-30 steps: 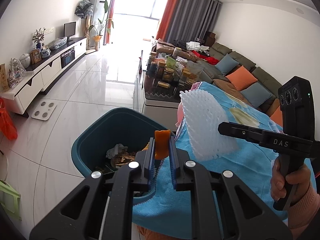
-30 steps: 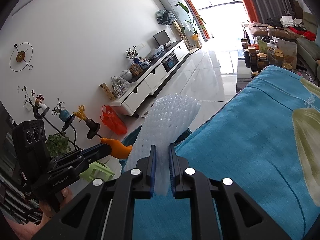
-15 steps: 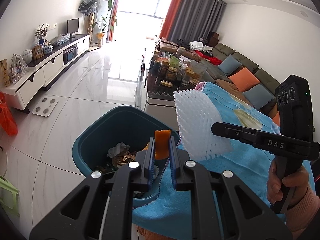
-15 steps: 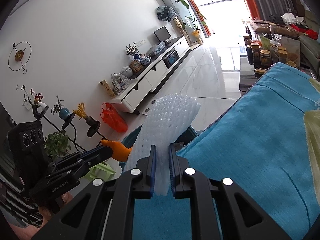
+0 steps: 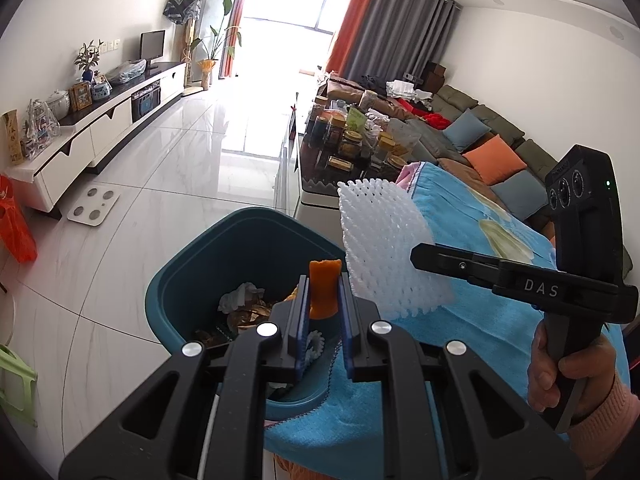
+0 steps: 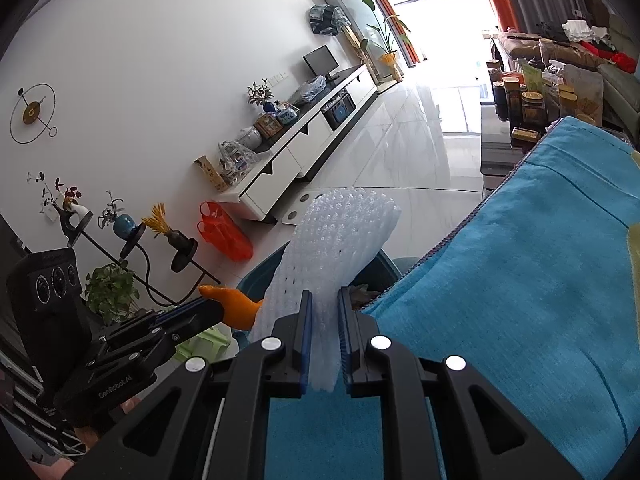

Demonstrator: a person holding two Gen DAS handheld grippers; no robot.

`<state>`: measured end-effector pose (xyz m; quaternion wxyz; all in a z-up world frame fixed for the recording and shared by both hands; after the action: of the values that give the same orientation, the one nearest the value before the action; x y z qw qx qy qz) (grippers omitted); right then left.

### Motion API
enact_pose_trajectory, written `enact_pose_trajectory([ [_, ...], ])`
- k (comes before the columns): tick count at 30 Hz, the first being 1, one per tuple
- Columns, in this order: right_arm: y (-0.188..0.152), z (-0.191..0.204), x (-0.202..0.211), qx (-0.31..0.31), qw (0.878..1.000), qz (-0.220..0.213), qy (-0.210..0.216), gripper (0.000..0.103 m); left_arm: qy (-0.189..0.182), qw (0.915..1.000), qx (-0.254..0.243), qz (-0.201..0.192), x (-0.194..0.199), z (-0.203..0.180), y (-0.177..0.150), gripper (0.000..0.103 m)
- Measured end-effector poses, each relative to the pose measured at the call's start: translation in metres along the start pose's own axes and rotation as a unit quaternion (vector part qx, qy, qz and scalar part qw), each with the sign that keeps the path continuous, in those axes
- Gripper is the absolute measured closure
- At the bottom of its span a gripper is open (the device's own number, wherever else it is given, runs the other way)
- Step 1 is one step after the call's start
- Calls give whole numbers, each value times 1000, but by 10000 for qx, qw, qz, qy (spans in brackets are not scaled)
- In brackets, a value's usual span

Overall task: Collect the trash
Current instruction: 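Carry the orange peel and foam net over the teal bin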

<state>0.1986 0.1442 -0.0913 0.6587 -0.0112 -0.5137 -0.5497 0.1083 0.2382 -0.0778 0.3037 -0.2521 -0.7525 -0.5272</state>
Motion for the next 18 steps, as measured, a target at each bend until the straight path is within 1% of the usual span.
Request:
enact_pose_trajectory([
  [18,12,11,-36,125,9995,256,-152,90,206,9993,223,208,-23,16,-1,88],
])
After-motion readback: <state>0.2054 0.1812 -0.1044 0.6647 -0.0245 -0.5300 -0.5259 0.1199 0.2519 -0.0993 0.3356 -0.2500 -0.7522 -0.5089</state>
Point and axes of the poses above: each gripper's, at about its wrist camera, not at the fingertips, and x roughly against the way its jaws point, z to its left, y to its top, the point moved 10 cm from there along -x, roughly the way its jaws point, and after that the axes turned 6 degrees about z, right-handed, at the moved point
